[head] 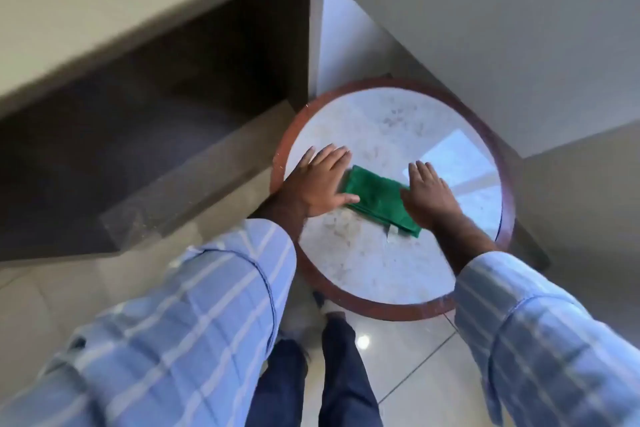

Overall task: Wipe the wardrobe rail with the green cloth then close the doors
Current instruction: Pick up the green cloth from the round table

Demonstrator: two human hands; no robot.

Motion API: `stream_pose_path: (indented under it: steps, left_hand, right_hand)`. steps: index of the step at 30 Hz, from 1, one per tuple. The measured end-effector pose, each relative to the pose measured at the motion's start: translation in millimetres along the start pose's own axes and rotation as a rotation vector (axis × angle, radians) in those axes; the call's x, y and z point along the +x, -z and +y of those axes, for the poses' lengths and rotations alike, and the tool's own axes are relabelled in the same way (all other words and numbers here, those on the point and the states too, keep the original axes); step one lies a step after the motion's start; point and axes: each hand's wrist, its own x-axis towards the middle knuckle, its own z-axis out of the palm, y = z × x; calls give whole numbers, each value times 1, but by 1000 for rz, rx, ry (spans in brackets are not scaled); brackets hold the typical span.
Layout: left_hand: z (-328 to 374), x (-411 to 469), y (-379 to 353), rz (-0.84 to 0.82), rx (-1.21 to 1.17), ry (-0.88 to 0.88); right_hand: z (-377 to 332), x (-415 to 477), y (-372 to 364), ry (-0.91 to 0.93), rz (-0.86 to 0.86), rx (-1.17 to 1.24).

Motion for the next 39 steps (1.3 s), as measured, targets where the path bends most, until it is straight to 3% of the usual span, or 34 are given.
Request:
stream_pose_path:
  steps: [5,11,18,26,31,39]
  left_hand:
    - [13,57,-63,-116,40,-39]
    - [16,92,-92,-39,34,-10]
    - [10,76,-56,-50,-266,228]
    - [-56,-2,101,78,-324,417]
    - [-97,-68,237,203,-264,365]
    - [-143,-187,434,512,-263,377]
  right_hand:
    - [44,31,-41,-99,-69,29]
    - [57,44,-65,-99,53,104]
    - [24,40,-35,-94,18,187]
    - [-95,15,78,143,56,214]
    - [-187,-14,180,358,151,199]
    - [-331,-87,347,557,395,213]
